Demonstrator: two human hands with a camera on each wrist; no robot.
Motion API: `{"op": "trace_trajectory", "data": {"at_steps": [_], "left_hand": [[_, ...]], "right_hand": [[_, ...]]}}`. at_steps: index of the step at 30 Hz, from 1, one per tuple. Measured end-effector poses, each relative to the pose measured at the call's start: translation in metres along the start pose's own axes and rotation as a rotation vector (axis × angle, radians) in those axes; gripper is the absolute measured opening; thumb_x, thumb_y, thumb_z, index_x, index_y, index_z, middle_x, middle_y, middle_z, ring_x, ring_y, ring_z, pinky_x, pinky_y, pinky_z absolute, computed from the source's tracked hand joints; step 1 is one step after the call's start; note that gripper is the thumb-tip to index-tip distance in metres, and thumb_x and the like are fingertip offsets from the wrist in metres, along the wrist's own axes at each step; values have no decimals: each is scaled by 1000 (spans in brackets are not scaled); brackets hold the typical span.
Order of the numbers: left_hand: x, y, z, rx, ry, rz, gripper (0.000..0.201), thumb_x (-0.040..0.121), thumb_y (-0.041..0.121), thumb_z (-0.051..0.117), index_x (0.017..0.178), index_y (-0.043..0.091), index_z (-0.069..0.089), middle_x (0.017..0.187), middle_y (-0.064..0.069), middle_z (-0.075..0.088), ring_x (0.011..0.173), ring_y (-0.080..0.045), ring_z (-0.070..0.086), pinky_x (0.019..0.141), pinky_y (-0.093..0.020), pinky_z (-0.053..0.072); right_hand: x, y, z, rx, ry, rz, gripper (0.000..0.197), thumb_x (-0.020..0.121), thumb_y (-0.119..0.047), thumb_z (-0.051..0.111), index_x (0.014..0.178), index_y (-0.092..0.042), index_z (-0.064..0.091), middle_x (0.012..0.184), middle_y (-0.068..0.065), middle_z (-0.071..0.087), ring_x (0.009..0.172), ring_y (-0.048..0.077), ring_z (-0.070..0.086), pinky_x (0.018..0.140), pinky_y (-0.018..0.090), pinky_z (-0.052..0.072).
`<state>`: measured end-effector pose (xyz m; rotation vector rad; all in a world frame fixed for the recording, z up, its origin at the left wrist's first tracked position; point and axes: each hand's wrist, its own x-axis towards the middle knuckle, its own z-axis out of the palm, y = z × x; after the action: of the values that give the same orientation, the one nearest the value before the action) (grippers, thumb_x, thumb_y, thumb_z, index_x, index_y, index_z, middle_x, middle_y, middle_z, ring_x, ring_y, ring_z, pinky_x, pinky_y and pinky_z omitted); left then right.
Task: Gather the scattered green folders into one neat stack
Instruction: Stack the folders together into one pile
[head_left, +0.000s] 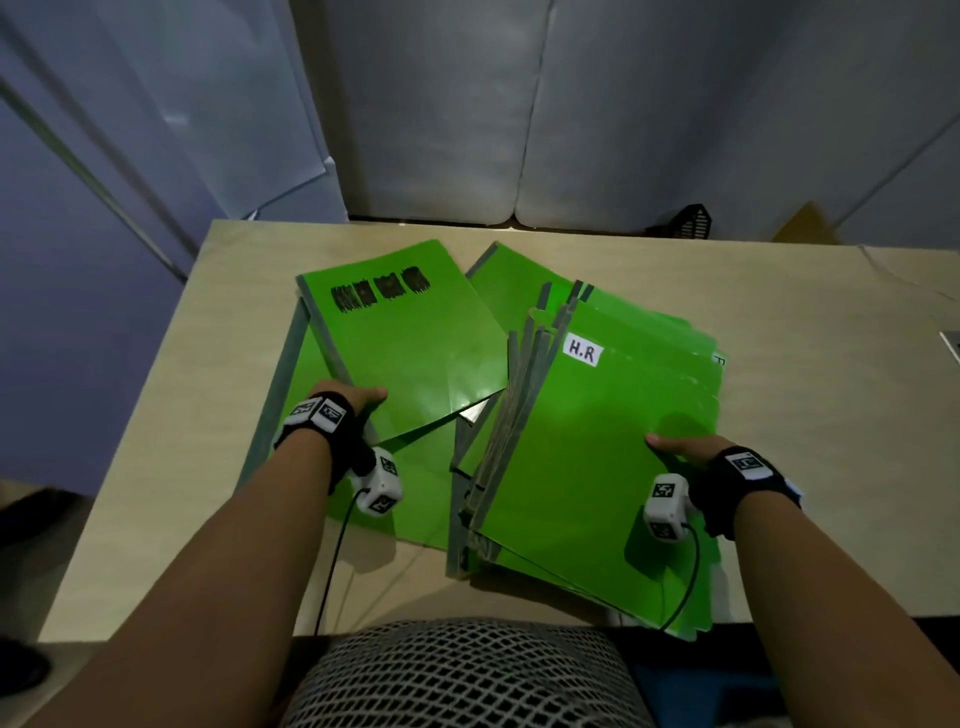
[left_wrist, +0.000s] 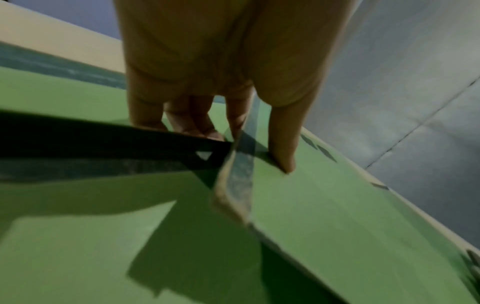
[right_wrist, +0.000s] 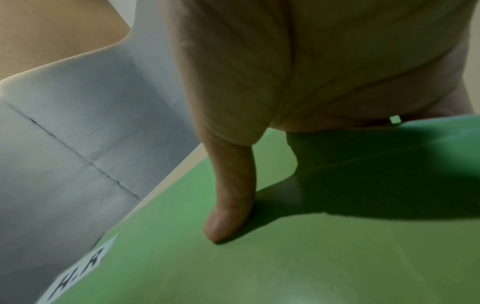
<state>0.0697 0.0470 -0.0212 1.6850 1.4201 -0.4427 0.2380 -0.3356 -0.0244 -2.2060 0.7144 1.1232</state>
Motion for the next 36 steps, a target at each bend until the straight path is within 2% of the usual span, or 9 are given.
{"op": "trace_trajectory", "data": {"at_steps": [3, 7, 10, 15, 18, 21, 26, 31, 36], "left_hand": [[-4, 11, -7, 28, 20, 30, 74, 81, 36, 72, 136, -5, 42, 134, -22, 53, 112, -36, 57, 93, -42, 48], [-6, 21, -12, -44, 61, 133, 87, 80, 26, 76, 146, -1, 26, 144, -22, 42, 126, -39, 48, 95, -43, 44], [-14, 29, -13, -101, 147, 245, 79, 80, 15, 75, 144, 2, 31, 141, -21, 46, 125, -39, 49, 99, -46, 44], [-53, 74, -40, 69, 284, 524, 49, 86, 6, 63, 130, 7, 41, 122, -21, 58, 110, -39, 58, 81, -40, 45], [-80, 109, -80, 205, 357, 619, 53, 85, 3, 61, 133, 8, 41, 125, -23, 55, 112, -39, 55, 82, -41, 45], [-108, 129, -111, 210, 394, 663, 53, 87, -1, 58, 135, 14, 42, 132, -19, 51, 116, -37, 53, 79, -34, 42], [-137, 135, -118, -3, 325, 695, 47, 89, 1, 58, 132, 19, 45, 131, -13, 54, 108, -31, 57, 82, -36, 48], [-145, 135, -99, -265, 144, 761, 21, 81, -1, 69, 97, 10, 62, 96, -16, 65, 92, -32, 64, 87, -50, 54], [-108, 102, -23, -215, -4, 651, 47, 70, -6, 77, 114, -4, 61, 106, -22, 66, 90, -30, 63, 85, -47, 54]], "right_hand": [[3, -2, -1, -26, -4, 2, 96, 71, -50, 79, 144, -4, 36, 135, 30, 51, 94, 44, 57, 66, 55, 45], [-1, -6, -2, -66, 8, -27, 93, 70, -52, 79, 143, -8, 40, 138, 26, 50, 111, 48, 56, 87, 61, 48], [-6, -9, -2, -107, -8, -52, 93, 70, -50, 79, 145, -12, 39, 141, 25, 48, 113, 49, 55, 88, 62, 48], [-12, -6, -3, -220, 18, -121, 50, 95, -27, 63, 142, -25, 44, 150, 17, 39, 115, 47, 55, 85, 61, 51], [-12, -4, -4, -237, 14, -160, 52, 92, -35, 65, 139, -26, 47, 146, 19, 44, 93, 41, 59, 75, 58, 54], [-18, -6, -4, -245, 22, -148, 53, 92, -30, 65, 141, -24, 46, 147, 22, 42, 103, 46, 59, 75, 48, 54], [-20, -4, -3, -358, 51, -229, 46, 100, -20, 53, 144, -30, 42, 153, 17, 35, 110, 48, 57, 83, 59, 54], [-25, -3, -2, -345, 60, -243, 51, 98, -29, 56, 146, -27, 38, 151, 22, 35, 99, 44, 60, 77, 53, 57], [-16, -1, -2, -71, 26, -176, 72, 85, -41, 70, 143, -10, 42, 146, 24, 42, 121, 45, 51, 92, 50, 47]]}}
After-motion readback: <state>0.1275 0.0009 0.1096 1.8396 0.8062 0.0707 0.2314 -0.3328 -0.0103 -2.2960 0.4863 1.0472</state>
